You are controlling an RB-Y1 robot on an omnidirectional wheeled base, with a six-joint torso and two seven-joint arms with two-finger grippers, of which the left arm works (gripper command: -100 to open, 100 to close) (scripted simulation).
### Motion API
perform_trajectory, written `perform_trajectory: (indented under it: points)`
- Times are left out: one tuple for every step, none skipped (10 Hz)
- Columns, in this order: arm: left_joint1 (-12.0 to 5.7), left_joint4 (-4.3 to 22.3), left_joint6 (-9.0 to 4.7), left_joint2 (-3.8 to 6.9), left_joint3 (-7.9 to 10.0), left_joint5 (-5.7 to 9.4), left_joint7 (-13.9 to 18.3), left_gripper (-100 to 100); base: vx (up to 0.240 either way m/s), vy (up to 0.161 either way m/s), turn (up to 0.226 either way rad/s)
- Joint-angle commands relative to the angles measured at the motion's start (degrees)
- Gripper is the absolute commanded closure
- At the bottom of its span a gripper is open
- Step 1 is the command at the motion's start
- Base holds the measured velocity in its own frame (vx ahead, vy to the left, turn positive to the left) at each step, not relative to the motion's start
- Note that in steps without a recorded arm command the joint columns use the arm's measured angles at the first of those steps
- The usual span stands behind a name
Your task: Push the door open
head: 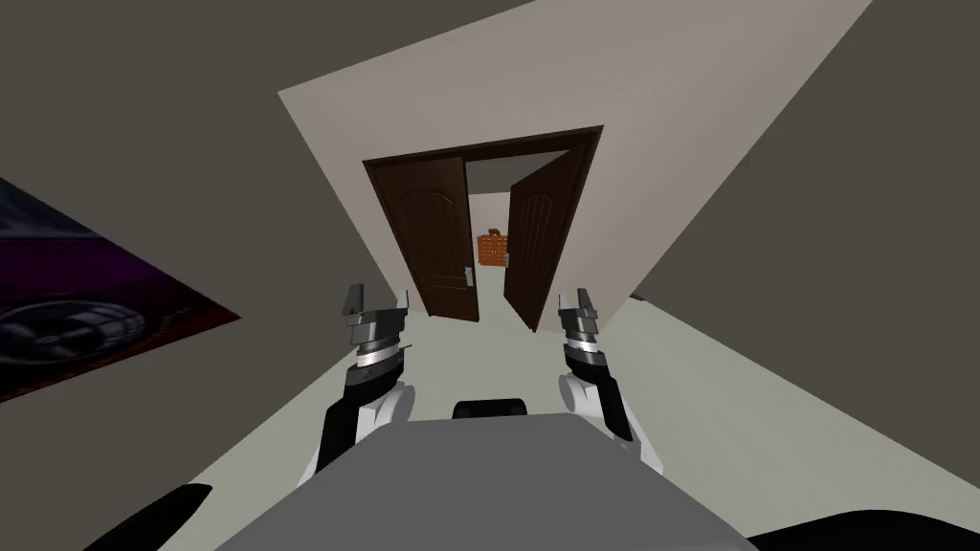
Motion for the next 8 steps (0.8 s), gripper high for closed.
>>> perform_trajectory:
  points:
    - [-1.30,2.3,0.24,0.46,0.78,-0.11,-0.2,-100,0.079,-0.084,-0.091]
    - [-1.84,3.2,0.34,0.63,1.10,-0.16,-0.3,-100,0.080,0.048,-0.103]
    - [-2.38,4.1,0.44,0.81,1.42,-0.21,-0.4,-100,0.063,0.092,-0.066]
    - [-3.12,5.4,0.58,1.01,1.86,-0.27,-0.5,-100,0.044,0.082,-0.082]
    - [-3.90,6.8,0.72,1.21,2.33,-0.34,-0.7,-100,0.050,0.067,-0.077]
    - [-4.68,8.1,0.86,1.41,2.79,-0.41,-0.8,-100,0.059,0.062,-0.074]
    - [-5.61,9.7,1.03,1.61,3.35,-0.49,-1.0,-100,0.071,0.050,-0.112]
    - [-6.59,11.4,1.21,1.81,3.93,-0.58,-1.2,-100,0.087,0.050,-0.127]
